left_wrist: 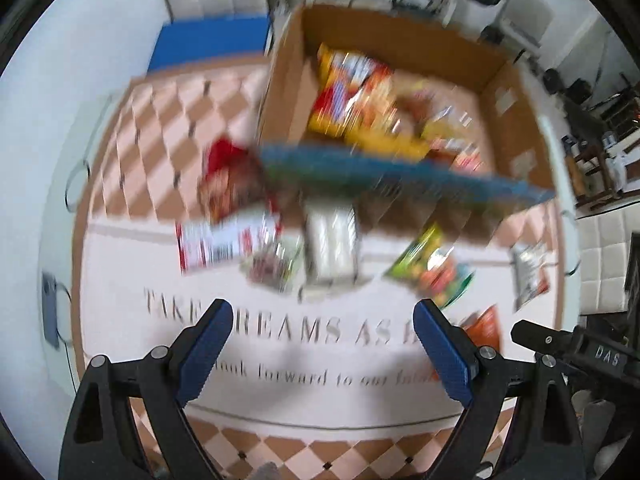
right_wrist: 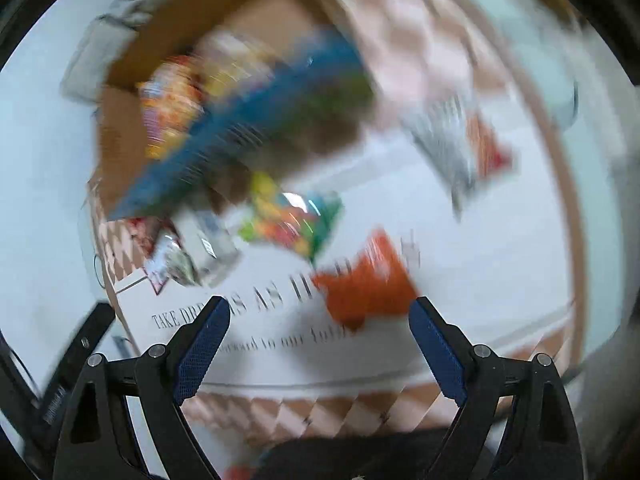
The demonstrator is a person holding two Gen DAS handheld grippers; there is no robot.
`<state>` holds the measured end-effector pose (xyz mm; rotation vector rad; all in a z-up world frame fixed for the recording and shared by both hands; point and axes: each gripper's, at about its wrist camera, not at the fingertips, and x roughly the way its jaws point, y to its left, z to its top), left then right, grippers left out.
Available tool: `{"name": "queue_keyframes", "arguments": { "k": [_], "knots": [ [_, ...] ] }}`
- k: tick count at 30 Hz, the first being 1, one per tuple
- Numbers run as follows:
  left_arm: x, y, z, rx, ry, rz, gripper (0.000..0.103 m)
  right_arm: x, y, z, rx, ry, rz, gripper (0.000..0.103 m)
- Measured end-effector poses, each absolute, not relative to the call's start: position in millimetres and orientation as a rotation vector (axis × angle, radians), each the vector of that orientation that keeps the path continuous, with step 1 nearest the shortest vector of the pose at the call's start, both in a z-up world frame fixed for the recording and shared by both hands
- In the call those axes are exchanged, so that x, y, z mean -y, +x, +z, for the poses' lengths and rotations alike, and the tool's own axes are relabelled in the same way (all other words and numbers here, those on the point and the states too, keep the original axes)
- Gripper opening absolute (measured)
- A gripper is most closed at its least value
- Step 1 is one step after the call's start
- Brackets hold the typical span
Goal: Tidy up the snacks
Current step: 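Move both tools back toward the remaining snacks on the table, then grasp the white bread packet with the left gripper while the right grasps the orange packet, lift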
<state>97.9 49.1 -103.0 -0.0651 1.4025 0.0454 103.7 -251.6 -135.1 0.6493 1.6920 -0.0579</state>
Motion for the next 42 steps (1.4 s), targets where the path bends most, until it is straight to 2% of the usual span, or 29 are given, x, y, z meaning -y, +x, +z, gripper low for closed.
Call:
{"name": "queue_keyframes", "arguments": {
  "k": [3, 8, 10, 12, 14, 15, 23, 25, 26, 27, 32, 33, 36, 37, 38, 39, 41, 42],
  "knots": [
    [-56.4, 88.8, -134.9, -1.461, -0.072, 0.085, 0.093, 258.4, 86.0, -173.0, -1.763, 0.810, -0.173, 0.093],
    [-68.6, 89.0, -171.0, -1.509, -0.076, 0.143, 0.093, 252.8, 82.6, -207.4, -1.759, 0.917, -0.281, 0.093],
    [-71.3, 95.4, -180.1, -1.521, -0.079, 0.151, 0.093, 247.3, 85.2, -218.6, -1.777, 0.917, -0.307, 0.085],
    [-73.9, 103.4, -187.0, -1.532, -0.088, 0.150, 0.093, 241.2, 91.0, -224.5, -1.805, 0.851, -0.310, 0.060],
    [-74.5, 112.0, -191.7, -1.540, -0.095, 0.139, 0.092, 237.5, 95.6, -228.1, -1.836, 0.767, -0.302, 0.048],
    [-74.1, 117.7, -194.7, -1.545, -0.100, 0.129, 0.093, 234.2, 97.6, -228.2, -1.847, 0.715, -0.282, 0.047],
    [-62.1, 155.6, -224.2, -1.606, -0.140, 0.049, 0.093, 191.0, 122.3, -214.9, -1.880, 0.178, -0.065, 0.047],
    [-54.7, 165.0, -226.1, -1.580, -0.080, 0.066, 0.093, 186.6, 126.7, -211.6, -1.878, 0.143, -0.054, 0.055],
    [-50.7, 169.1, -226.7, -1.569, -0.067, 0.053, 0.092, 186.0, 128.0, -210.0, -1.875, 0.149, -0.047, 0.072],
    [-47.4, 172.6, -228.4, -1.572, -0.059, 0.047, 0.092, 186.4, 128.9, -207.3, -1.868, 0.179, -0.034, 0.082],
    [-42.2, 177.1, -239.5, -1.593, -0.074, 0.026, 0.092, 193.0, 128.5, -203.1, -1.874, 0.261, -0.054, 0.082],
    [-41.1, 176.1, -241.6, -1.591, -0.068, 0.025, 0.089, 194.5, 127.9, -203.4, -1.880, 0.277, -0.061, 0.082],
    [-39.1, 171.0, -249.1, -1.603, -0.062, 0.002, 0.059, 203.1, 124.8, -204.7, -1.887, 0.315, -0.078, 0.082],
    [-37.7, 174.4, -251.8, -1.607, -0.064, -0.003, 0.056, 207.3, 124.5, -205.1, -1.881, 0.314, -0.083, 0.082],
    [-35.9, 171.7, -252.0, -1.601, -0.050, -0.007, 0.055, 209.4, 123.6, -204.6, -1.876, 0.312, -0.084, 0.079],
    [-33.8, 168.6, -251.4, -1.592, -0.033, -0.011, 0.054, 209.5, 123.0, -204.2, -1.871, 0.316, -0.077, 0.064],
    [-31.0, 161.9, -251.9, -1.591, -0.019, -0.011, 0.054, 211.0, 119.0, -205.4, -1.885, 0.309, -0.074, 0.047],
    [-29.0, 154.7, -252.3, -1.595, -0.015, -0.015, 0.053, 213.5, 116.9, -207.8, -1.887, 0.314, -0.061, 0.046]
  ]
}}
